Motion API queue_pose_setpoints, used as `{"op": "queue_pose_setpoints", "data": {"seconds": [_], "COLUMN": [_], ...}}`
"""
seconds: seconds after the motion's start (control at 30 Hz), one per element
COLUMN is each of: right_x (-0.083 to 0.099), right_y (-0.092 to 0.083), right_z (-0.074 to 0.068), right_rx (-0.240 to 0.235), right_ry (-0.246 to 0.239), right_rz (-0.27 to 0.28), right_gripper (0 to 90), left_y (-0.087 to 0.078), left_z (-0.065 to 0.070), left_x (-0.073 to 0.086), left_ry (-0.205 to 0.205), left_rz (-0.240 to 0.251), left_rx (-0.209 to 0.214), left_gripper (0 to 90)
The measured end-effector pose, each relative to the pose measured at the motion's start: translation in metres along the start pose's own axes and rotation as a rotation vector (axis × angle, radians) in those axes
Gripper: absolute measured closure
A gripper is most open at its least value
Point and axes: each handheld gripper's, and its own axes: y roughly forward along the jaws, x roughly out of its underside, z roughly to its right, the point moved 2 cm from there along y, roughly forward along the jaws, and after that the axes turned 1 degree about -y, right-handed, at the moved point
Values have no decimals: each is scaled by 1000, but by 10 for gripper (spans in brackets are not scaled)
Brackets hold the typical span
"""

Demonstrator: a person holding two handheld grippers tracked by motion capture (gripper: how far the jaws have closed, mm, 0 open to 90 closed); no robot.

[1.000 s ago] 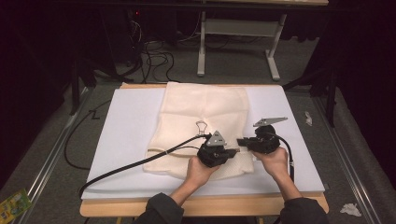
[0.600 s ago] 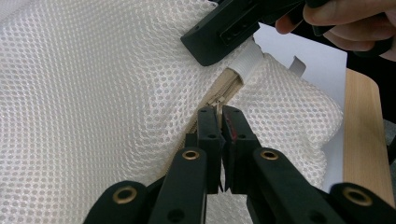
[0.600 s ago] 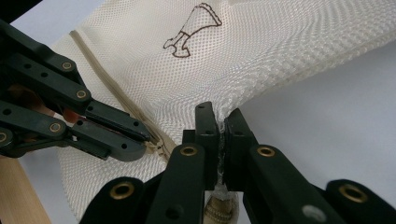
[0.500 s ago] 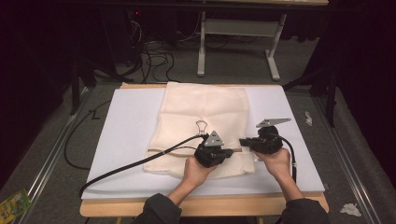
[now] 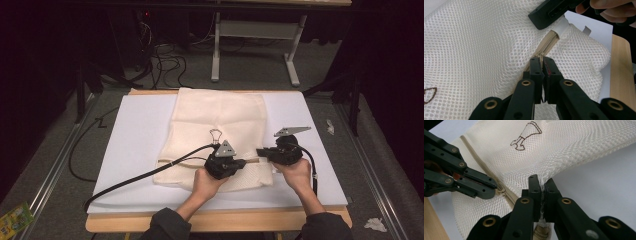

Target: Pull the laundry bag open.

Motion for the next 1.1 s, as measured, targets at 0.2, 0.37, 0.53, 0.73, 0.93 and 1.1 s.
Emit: {"op": "queue_pose_setpoints", "data": {"seconds": [0.2,0.37,0.53,0.73,0.93,1.1], "right_x": [1,1,1,1,1,2], "right_y": [0,1,2,2,3,2], "right_z": [1,1,0,1,2,2], "right_rx": [-5,-10,-19,-28,-29,-24], "right_ry": [-6,-3,0,3,4,12], "right_rz": [-3,2,1,6,6,11], "right_gripper": [884,884,884,883,883,883], "left_y": [-1,-4,-5,-7,-6,-7], "left_z": [0,0,-1,-2,-3,-5], "left_x": [1,0,1,2,2,4], "left_ry": [-3,2,-1,0,-14,-10], "left_rz": [3,2,7,5,3,-10], "left_rx": [2,0,1,-2,3,-8], "left_gripper": [871,871,871,871,871,871]}}
